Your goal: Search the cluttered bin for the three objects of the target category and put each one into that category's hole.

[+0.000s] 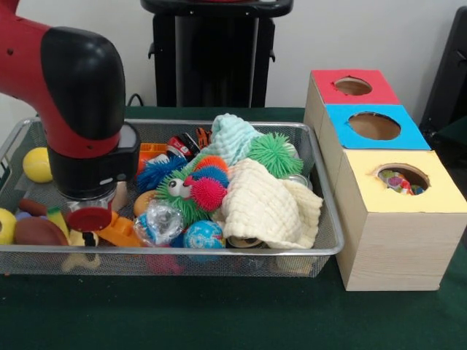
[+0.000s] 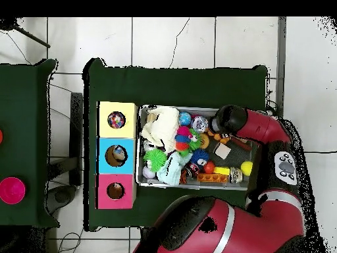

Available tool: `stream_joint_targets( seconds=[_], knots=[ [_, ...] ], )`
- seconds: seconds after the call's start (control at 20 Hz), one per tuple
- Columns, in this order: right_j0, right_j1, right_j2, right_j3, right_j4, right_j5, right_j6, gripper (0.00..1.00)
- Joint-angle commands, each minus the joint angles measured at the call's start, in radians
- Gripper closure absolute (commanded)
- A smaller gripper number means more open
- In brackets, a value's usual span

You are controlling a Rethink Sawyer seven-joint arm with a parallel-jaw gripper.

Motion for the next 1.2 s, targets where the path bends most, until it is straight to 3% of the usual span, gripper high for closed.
stream_joint_targets(
  seconds=[0.05,0.25,0.3,0.85,1.2],
  knots=[
    [0.025,0.191,0.060,-0.009,0.023,-0.216,0.134,0.00],
    [0.013,0.184,0.068,0.004,0.034,-0.204,0.102,0.00],
    [0.006,0.181,0.076,0.008,0.041,-0.191,0.089,1.00],
    [0.035,0.134,0.029,0.031,0.053,-0.066,0.077,1.00],
    [0.052,0.068,-0.005,0.113,0.071,0.059,0.087,1.00]
  ],
)
